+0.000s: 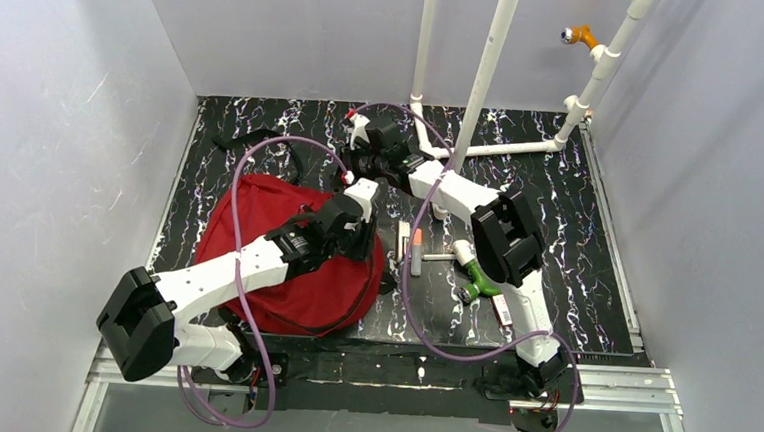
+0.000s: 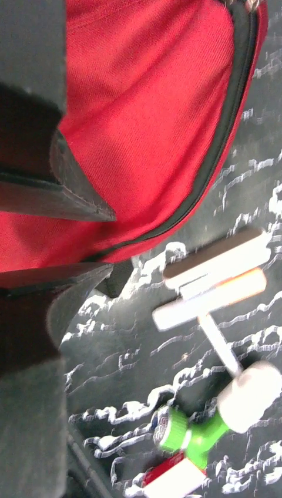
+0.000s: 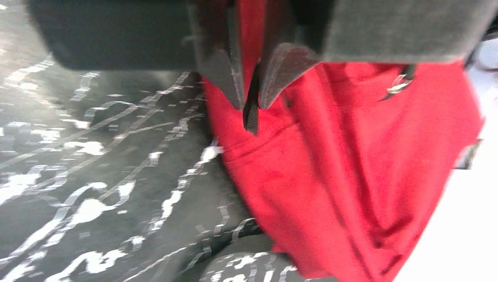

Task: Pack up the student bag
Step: Zip the student bag at the center of the board, then adjust the student bag at the center of the board.

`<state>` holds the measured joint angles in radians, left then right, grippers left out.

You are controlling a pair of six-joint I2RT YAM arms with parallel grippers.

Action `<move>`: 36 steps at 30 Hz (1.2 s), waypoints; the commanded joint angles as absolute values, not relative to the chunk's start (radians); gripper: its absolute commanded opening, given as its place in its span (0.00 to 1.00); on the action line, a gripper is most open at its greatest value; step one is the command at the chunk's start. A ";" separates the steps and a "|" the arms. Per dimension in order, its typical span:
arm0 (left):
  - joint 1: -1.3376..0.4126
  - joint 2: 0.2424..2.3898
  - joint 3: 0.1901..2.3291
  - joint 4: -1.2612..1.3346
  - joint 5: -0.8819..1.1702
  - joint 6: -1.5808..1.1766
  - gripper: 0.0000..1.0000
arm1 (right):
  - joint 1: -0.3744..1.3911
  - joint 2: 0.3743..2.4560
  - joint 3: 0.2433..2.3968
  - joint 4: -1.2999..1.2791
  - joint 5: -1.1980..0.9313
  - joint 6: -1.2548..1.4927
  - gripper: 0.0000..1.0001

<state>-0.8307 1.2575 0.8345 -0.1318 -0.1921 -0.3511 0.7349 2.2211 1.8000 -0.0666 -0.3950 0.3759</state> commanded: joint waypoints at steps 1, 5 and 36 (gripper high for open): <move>-0.838 1.237 0.928 -0.261 -0.068 -0.392 0.43 | 0.710 2.085 1.839 -0.137 -0.199 0.257 0.34; -0.785 1.157 0.959 -0.369 -0.079 -0.395 0.70 | 0.710 1.978 1.751 -0.259 -0.160 0.229 0.64; -0.566 1.488 1.339 -0.714 -0.555 -0.287 0.36 | 0.933 1.543 1.033 -0.009 0.139 0.356 0.19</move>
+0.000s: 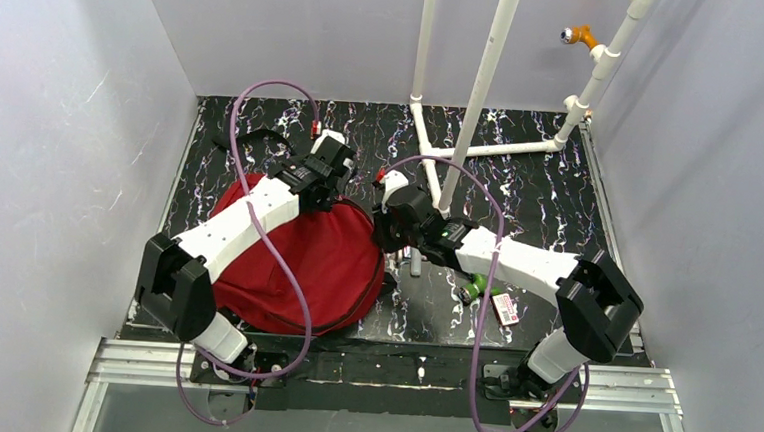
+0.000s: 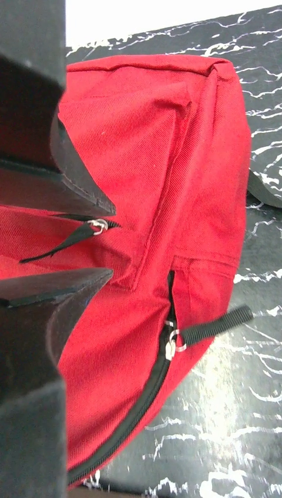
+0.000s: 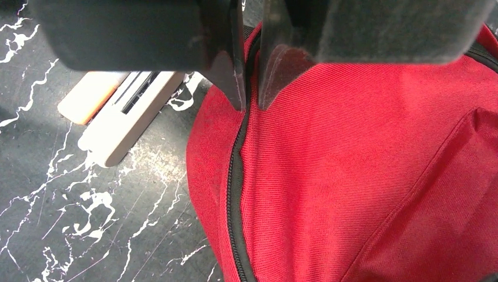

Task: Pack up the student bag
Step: Adjust the student bag at the center of the board.

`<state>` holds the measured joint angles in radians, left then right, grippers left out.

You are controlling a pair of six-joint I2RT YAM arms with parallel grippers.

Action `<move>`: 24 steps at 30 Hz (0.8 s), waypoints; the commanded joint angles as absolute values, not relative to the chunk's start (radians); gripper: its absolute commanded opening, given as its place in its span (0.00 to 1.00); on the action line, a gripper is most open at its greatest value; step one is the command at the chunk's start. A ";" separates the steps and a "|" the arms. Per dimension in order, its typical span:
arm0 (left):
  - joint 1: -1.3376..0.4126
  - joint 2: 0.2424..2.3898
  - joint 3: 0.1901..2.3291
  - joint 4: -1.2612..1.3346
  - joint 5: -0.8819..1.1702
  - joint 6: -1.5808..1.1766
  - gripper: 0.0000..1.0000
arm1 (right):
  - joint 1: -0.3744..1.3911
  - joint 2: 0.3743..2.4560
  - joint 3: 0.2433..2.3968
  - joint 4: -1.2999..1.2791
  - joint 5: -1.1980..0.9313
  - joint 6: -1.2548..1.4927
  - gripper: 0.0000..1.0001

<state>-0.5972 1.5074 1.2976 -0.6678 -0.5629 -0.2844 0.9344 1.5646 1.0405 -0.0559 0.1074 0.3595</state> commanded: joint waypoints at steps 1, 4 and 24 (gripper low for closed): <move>-0.565 1.486 1.331 -0.718 -0.542 -0.293 0.36 | 0.933 1.543 1.036 -0.010 0.147 0.351 0.19; -0.565 1.463 1.288 -0.721 -0.494 -0.309 0.53 | 0.933 1.546 1.043 -0.009 0.152 0.344 0.21; -0.563 1.003 0.971 -0.672 -0.378 -0.349 0.00 | 0.930 1.775 1.282 0.016 0.517 0.280 0.01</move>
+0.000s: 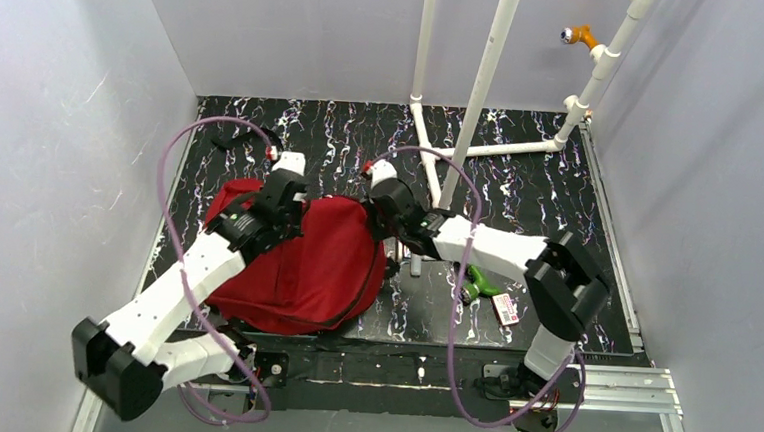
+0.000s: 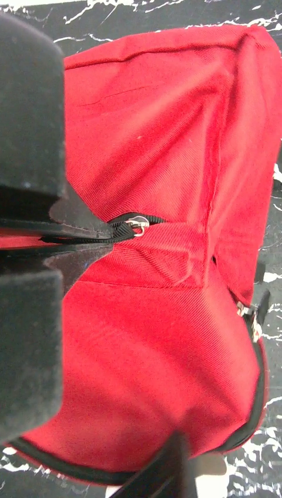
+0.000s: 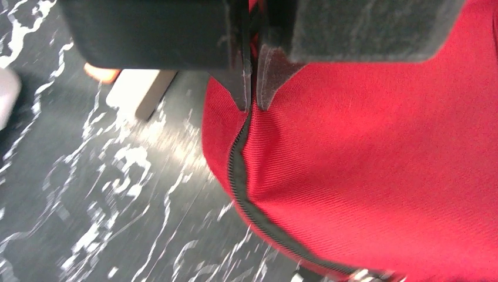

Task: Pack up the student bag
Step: Adjust the student bag at the center of the board.

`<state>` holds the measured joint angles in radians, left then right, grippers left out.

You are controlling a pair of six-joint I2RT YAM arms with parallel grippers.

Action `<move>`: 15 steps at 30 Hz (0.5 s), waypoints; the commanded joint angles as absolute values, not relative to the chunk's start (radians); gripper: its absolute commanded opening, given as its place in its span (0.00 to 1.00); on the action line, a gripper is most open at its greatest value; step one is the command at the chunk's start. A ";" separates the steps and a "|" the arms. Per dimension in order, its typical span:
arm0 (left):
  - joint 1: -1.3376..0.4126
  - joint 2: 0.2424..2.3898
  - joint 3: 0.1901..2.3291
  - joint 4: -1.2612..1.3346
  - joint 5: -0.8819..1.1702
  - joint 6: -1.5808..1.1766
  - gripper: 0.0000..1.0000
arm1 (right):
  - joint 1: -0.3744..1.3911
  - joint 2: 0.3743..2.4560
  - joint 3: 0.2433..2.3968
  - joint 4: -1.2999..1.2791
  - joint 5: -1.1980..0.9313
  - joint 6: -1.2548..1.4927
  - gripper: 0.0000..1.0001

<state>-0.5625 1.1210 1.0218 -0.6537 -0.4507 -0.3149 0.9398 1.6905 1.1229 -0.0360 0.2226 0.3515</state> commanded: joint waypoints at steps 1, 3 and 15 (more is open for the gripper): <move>-0.563 0.984 0.952 -0.661 -0.366 -0.362 0.00 | 0.925 1.803 1.318 0.011 0.568 0.259 0.01; -0.563 0.971 0.917 -0.636 -0.324 -0.394 0.00 | 0.905 1.854 1.380 0.008 0.610 0.222 0.01; -0.556 1.082 1.022 -0.632 -0.312 -0.415 0.69 | 0.862 1.920 1.473 -0.031 0.460 0.120 0.01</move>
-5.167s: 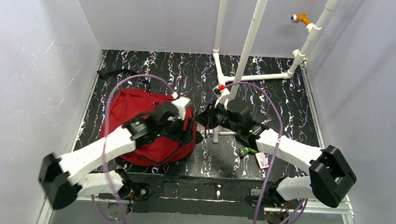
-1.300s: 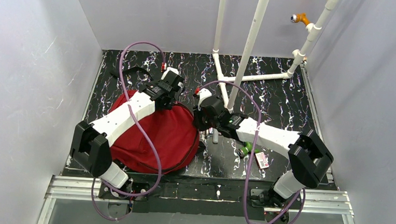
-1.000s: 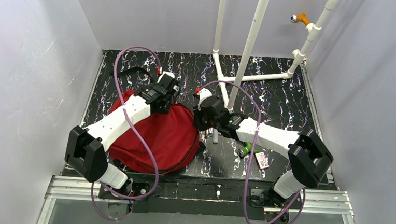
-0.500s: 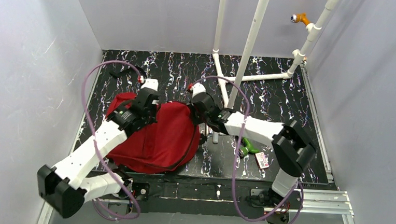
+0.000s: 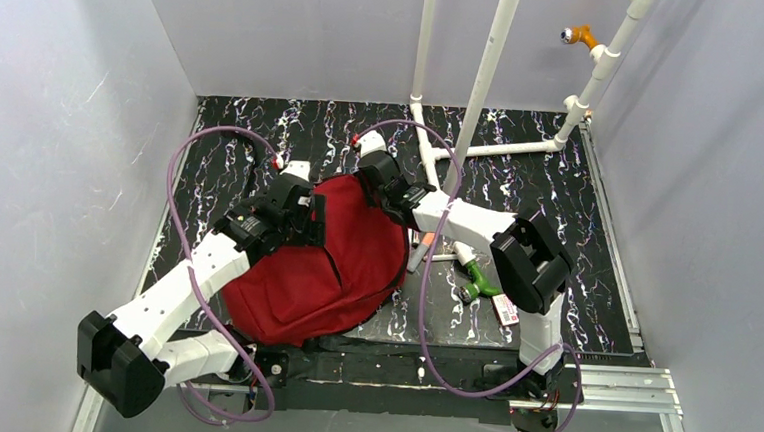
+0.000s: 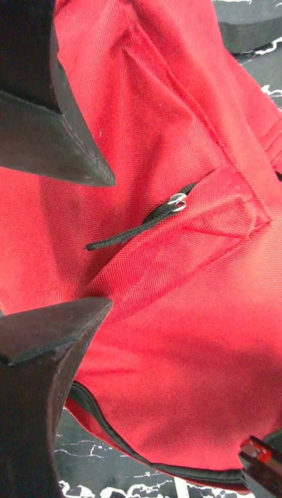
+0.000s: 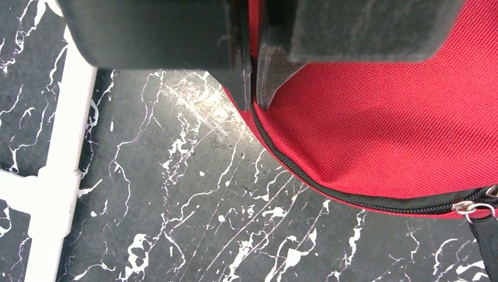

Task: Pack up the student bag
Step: Adjust the student bag at the center of the board, then unzip the student bag at the center of the board.

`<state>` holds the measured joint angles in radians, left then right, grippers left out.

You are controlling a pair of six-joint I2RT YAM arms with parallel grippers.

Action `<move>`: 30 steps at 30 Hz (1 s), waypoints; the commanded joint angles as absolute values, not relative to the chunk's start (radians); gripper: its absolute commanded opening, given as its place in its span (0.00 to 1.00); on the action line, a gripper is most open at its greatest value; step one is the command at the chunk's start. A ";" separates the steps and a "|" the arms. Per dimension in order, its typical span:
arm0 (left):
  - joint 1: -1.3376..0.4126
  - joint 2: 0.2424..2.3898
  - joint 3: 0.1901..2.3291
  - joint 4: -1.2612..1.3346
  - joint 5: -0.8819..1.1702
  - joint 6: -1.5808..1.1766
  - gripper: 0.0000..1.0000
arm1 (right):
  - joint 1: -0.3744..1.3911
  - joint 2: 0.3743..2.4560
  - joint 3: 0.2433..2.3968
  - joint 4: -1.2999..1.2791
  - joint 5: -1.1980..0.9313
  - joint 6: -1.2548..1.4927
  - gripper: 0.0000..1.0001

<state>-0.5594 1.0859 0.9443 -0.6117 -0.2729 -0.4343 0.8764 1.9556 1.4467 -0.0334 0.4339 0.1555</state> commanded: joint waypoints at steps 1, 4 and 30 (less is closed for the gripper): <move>-0.553 1.082 1.033 -0.637 -0.330 -0.410 0.69 | 0.862 1.917 1.472 -0.043 0.464 0.118 0.01; -0.541 1.064 1.062 -0.648 -0.395 -0.397 0.70 | 0.862 1.909 1.499 -0.120 0.455 0.111 0.18; -0.466 1.142 1.073 -0.627 -0.250 -0.387 0.31 | 1.092 1.632 1.148 0.224 -0.024 0.404 0.72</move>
